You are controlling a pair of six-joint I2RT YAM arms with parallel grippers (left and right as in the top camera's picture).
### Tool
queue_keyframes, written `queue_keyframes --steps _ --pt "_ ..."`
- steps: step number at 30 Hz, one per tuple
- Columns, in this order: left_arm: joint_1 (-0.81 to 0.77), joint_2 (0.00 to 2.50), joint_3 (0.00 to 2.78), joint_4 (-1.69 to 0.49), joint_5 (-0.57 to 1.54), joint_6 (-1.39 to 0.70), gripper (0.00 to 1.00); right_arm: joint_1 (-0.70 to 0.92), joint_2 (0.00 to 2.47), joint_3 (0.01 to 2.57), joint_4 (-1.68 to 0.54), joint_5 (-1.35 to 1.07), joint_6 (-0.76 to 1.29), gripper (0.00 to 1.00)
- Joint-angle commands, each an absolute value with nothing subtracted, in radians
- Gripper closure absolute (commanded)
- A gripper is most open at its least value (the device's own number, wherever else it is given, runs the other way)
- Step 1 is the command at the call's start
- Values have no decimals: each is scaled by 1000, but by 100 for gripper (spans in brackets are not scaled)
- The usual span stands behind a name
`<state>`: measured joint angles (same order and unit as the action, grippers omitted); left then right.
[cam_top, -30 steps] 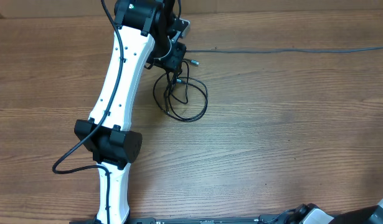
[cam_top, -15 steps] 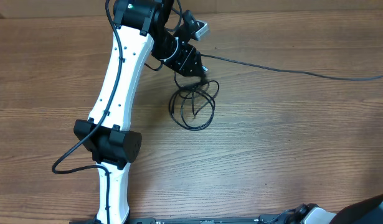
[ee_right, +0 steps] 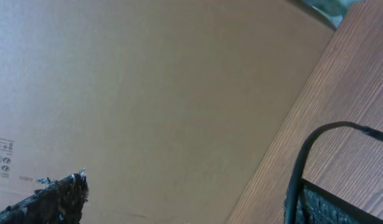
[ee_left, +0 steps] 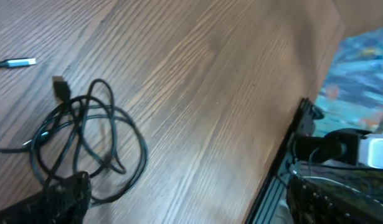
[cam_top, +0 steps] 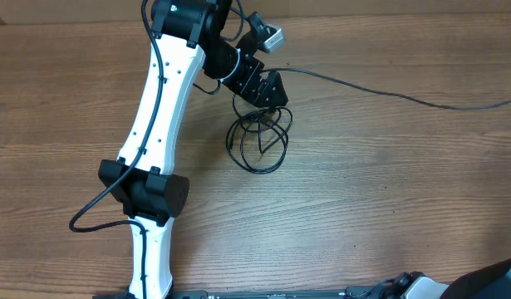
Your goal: Untangle cables
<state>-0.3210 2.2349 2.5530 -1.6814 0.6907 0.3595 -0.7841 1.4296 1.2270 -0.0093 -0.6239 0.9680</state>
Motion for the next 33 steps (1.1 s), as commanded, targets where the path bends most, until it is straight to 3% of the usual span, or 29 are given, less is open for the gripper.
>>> queue_keyframes --steps 1,16,24,29,33 --pt "-319 2236 2548 -1687 568 379 0 -786 1428 1258 -3 -631 959 0" --pt "-321 2236 2548 -1689 584 449 0 -786 1431 1258 -6 -579 880 0" --pt "-321 2236 2548 -1671 552 447 0 -719 1431 1258 -62 -911 587 0" --pt "-321 2236 2548 -1571 299 109 1 -540 1442 1258 -269 -925 164 0" --pt "-321 2236 2548 -1531 49 -183 1 -358 1495 1258 -443 -722 -98 0"
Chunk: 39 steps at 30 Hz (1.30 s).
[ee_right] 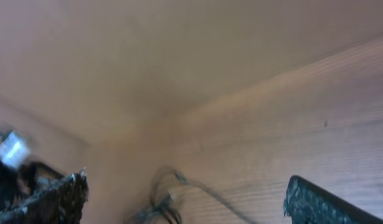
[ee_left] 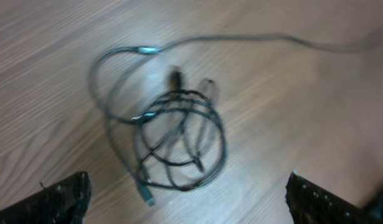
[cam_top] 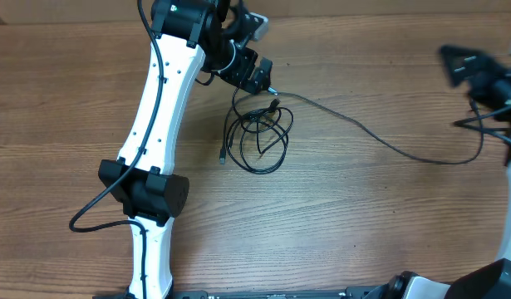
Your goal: Untangle cables
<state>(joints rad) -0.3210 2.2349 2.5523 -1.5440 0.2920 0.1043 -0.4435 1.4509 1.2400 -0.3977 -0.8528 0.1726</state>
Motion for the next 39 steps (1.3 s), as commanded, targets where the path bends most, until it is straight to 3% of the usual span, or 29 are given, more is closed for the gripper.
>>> queue_keyframes --steps 1,9,12,16,25,29,34,39 --pt "-321 2236 2548 -1526 17 -226 0 -316 1513 1258 -471 -658 -160 0" --pt "-321 2236 2548 -1507 -10 -282 1 -91 1678 1258 -542 -310 -483 1" --pt "-321 2236 2548 -1506 -10 -282 0 -65 1750 1258 -550 -307 -589 12" --pt "-321 2236 2548 -1506 -10 -282 0 -59 1830 1258 -558 -312 -600 23" --pt "-321 2236 2548 -1507 -10 -282 0 -59 1907 1252 -593 -315 -630 25" --pt "-321 2236 2548 -1507 -10 -282 0 -59 1951 1250 -601 -315 -630 33" --pt "-321 2236 2548 -1506 -10 -282 0 -56 1987 1250 -593 -315 -630 35" --pt "-321 2236 2548 -1506 -10 -282 1 -56 2011 1248 -579 -315 -630 54"
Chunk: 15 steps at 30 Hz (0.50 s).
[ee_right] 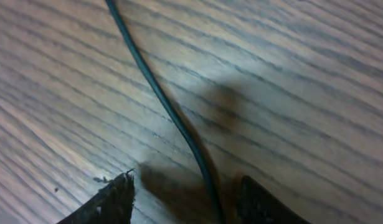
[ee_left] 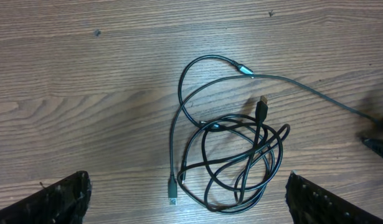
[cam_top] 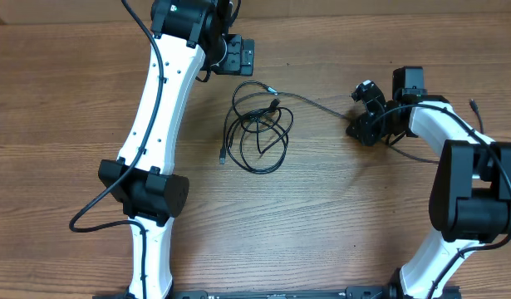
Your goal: Untangle cables
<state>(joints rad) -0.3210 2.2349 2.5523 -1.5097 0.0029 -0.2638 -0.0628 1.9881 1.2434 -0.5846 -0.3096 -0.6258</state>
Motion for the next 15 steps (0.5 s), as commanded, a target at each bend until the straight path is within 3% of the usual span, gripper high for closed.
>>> queue_keyframes --steps 1,3,5,8,10,15 --pt "-321 2236 2548 -1507 -10 -282 0 -56 2011 1245 -577 -315 -630 58" --pt "-321 2236 2548 -1506 -10 -282 0 -56 2011 1240 -570 -315 -630 66" --pt "-321 2236 2548 -1507 -10 -282 1 -56 2011 1230 -553 -315 -630 81" --pt "-321 2236 2548 -1506 -10 -282 1 -56 2012 1220 -535 -315 -630 86" --pt "-321 2236 2548 -1507 -10 -282 0 -56 2012 1216 -533 -316 -625 96" --pt "-321 2236 2548 -1507 -10 -282 0 -56 2012 1217 -522 -322 -450 96"
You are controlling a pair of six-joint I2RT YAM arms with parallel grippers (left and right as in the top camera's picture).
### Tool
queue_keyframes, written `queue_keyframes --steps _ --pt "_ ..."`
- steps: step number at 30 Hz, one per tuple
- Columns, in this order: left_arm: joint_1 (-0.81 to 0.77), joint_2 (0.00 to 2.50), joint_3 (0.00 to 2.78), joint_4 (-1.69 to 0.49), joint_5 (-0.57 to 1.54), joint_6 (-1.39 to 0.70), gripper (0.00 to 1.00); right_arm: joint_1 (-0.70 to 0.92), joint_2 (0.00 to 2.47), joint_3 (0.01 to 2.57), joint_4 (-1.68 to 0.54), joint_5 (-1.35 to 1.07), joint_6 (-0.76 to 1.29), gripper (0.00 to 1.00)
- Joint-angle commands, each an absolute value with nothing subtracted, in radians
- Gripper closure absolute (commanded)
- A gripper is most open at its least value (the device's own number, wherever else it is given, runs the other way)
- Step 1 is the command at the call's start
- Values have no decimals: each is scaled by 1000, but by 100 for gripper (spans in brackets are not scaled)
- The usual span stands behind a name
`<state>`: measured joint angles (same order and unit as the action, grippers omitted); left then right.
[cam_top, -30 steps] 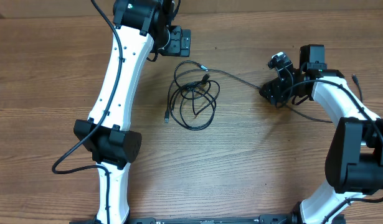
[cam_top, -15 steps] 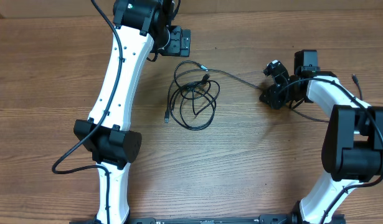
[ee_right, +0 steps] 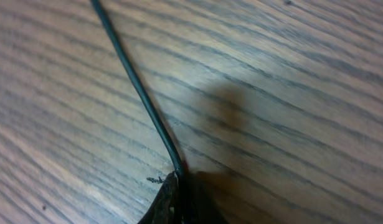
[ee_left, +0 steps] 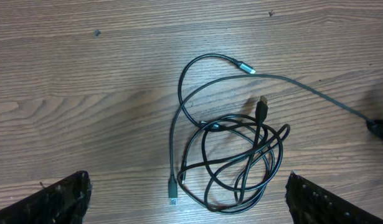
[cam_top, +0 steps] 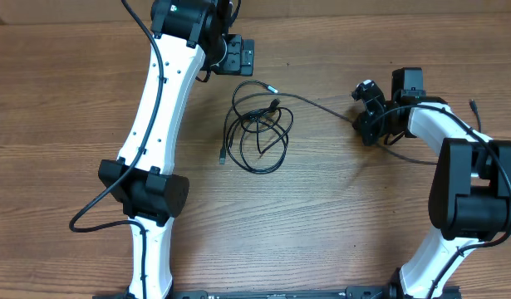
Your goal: Untangle cables
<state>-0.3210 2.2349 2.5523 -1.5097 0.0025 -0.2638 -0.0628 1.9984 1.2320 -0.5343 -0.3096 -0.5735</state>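
Observation:
A tangle of thin black cable (cam_top: pixel 259 137) lies mid-table, also seen in the left wrist view as tangled loops (ee_left: pixel 235 165), with one plug (ee_left: pixel 173 188) lying free at its left. A long dark cable (cam_top: pixel 317 104) runs from the tangle to the right. My right gripper (cam_top: pixel 367 126) is down on the table, shut on that long cable (ee_right: pixel 138 84); its closed fingertips (ee_right: pixel 179 199) pinch the strand. My left gripper (cam_top: pixel 238 56) hovers open above the tangle, its fingers (ee_left: pixel 66 199) at the frame's lower corners with nothing between them.
Wooden table (cam_top: pixel 363 216) all around. Past the right gripper the long cable trails on to a plug (cam_top: pixel 471 105) by the right arm. A black USB plug (ee_left: pixel 263 102) and a silvery plug (ee_left: pixel 247 68) lie at the tangle's top.
My right gripper's fingers stood apart on either side of the long cable; now they are shut on it. The left gripper and the tangle have not moved.
My left gripper was low at the tangle's upper edge, the right arm out of the overhead view. Then the left gripper was higher and open, and the right arm showed at the right edge. Then the right gripper straddled the long cable; now it grips it.

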Motion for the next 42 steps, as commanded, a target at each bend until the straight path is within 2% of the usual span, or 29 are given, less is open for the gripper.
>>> queue_keyframes --steps 1,7,12,17,21,25,27,30,33,36,37,38,39,40,41,42 --pt "-321 2236 2548 -1506 -10 -282 1 -56 2011 1219 -521 -337 -407 96" --pt "-321 2236 2548 -1507 -10 -282 0 -57 2004 1300 -529 -474 -166 96" --pt "-321 2236 2548 -1506 -10 -282 0 -57 1943 1463 -536 -768 -40 96" --pt "-321 2236 2548 -1506 -10 -282 0 -57 1862 1642 -473 -944 140 96" --pt "-321 2236 2548 -1506 -10 -282 0 -64 1814 1740 -265 -1068 353 96" --pt "-321 2236 2548 -1506 -10 -282 0 -81 1776 1787 -17 -1086 550 96" --pt "-321 2236 2548 -1507 -10 -282 0 -99 1759 1787 200 -1086 661 96" --pt "-321 2236 2548 -1506 -10 -282 0 -132 1756 1787 398 -1082 760 96" --pt "-321 2236 2548 -1506 -10 -282 0 -160 1758 1787 291 -1083 716 96" --pt "-321 2236 2548 -1506 -10 -282 0 -165 1766 1786 -46 -1081 435 96" --pt "-321 2236 2548 -1506 -10 -282 1 -165 1772 1786 -191 -1062 306 94" --pt "-321 2236 2548 -1507 -10 -282 0 -165 1777 1786 -295 -1032 224 84" --pt "-321 2236 2548 -1507 -10 -282 0 -162 1787 1786 -426 -968 130 61" --pt "-321 2236 2548 -1506 -10 -282 0 -158 1796 1786 -511 -900 80 44" --pt "-321 2236 2548 -1507 -10 -282 1 -151 1812 1786 -601 -801 42 7" --pt "-321 2236 2548 -1506 -10 -282 0 -146 1822 1786 -643 -748 35 0"
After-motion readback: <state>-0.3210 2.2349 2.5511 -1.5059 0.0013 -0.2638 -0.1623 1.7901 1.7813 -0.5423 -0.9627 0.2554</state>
